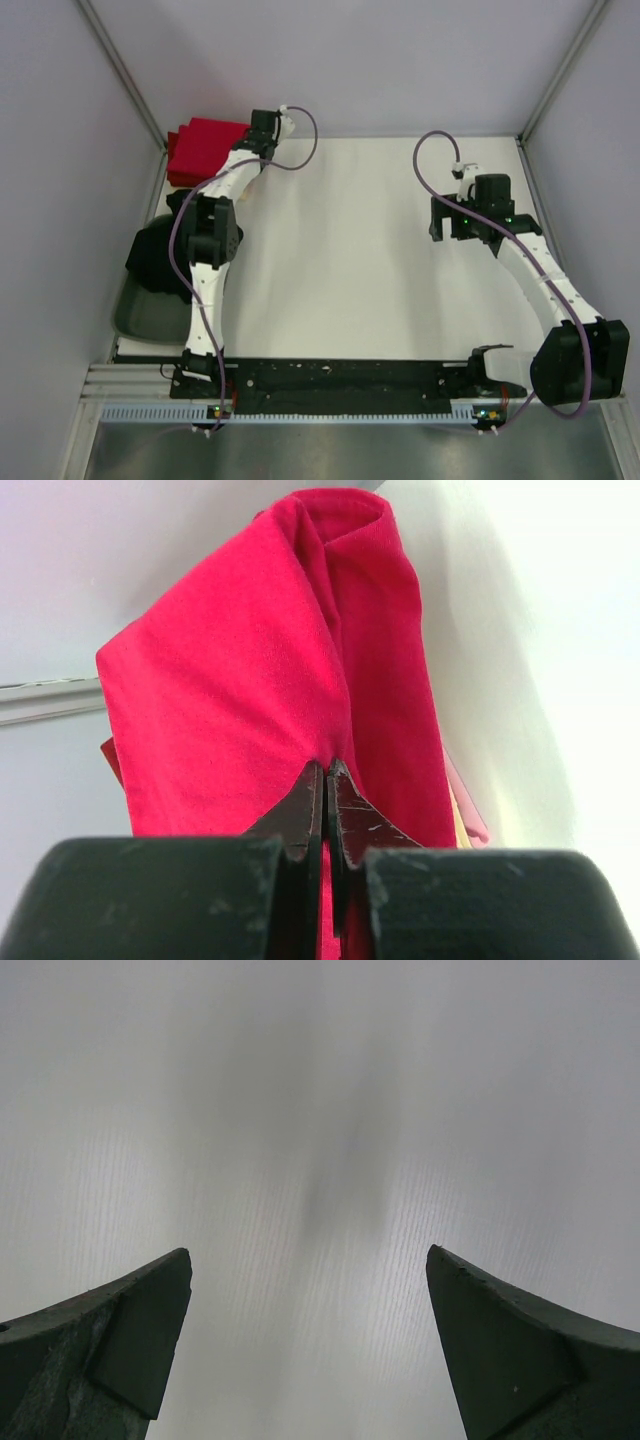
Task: Fold and stack the t-shirts
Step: Put the neatly folded tshirt into the corner of the board with the left arm
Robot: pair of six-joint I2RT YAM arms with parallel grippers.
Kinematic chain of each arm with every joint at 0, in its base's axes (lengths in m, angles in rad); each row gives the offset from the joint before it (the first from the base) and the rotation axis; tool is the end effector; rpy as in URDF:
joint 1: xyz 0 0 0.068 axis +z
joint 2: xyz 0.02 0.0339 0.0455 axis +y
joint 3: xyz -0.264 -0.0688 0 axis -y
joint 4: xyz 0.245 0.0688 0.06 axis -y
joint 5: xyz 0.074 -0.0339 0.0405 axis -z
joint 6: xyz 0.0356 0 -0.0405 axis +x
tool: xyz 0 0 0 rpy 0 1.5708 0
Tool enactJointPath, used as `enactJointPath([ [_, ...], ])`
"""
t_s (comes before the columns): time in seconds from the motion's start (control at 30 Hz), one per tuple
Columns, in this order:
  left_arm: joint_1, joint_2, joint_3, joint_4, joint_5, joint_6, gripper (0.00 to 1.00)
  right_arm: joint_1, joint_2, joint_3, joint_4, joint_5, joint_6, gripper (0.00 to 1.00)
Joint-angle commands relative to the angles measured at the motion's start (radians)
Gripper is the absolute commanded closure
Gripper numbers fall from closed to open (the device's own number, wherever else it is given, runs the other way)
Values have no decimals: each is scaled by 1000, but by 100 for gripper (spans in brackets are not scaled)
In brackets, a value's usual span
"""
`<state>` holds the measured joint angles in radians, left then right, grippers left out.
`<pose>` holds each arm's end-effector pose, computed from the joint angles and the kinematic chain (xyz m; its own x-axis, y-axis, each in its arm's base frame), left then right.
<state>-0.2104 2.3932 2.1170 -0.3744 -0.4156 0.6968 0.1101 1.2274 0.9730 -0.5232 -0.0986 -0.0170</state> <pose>0.5412 -0.1009 0.2195 -0.5332 0.7143 -0.4533 0.2857 0.6564 0.6982 0.2593 0.0322 0.2817 -0.6942 -0.0938 -0.7137 -0.1909 0.9800 0.0569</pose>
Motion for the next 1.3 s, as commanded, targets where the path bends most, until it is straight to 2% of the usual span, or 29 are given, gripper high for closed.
enactJointPath([
  [0.0, -14, -72, 6, 22, 60, -31, 100, -3, 3, -3, 25, -7, -8, 1],
  [0.17, -17, -74, -6, -23, 126, -51, 100, -3, 3, -7, 25, -7, -9, 1],
  [0.37, -15, -8, 12, -58, 94, -37, 100, -3, 6, -5, 25, -9, -11, 1],
  [0.4, -14, -2, 14, -58, 90, -36, 96, -4, 4, -5, 23, -9, -11, 1],
  [0.47, -14, 1, 15, -58, 89, -36, 77, -3, 3, -5, 23, -7, -11, 1],
  [0.5, -14, 0, 18, -64, 95, -40, 71, -3, 1, -5, 23, -7, -11, 1],
  [0.7, -20, -84, 6, -158, 240, -88, 47, -3, -5, -7, 23, -12, -11, 1],
  [0.97, -27, -274, -67, -290, 411, -186, 32, -4, -39, -10, 23, -13, -18, 1],
  [1.0, -30, -307, -89, -293, 411, -191, 23, -3, -42, -10, 23, -12, -18, 1],
  [1.17, -63, -486, -293, -310, 462, -206, 22, -3, -49, -17, 31, -16, 2, 1],
  [1.27, -67, -592, -432, -311, 456, -247, 16, -4, -74, -40, 57, -35, 9, 1],
])
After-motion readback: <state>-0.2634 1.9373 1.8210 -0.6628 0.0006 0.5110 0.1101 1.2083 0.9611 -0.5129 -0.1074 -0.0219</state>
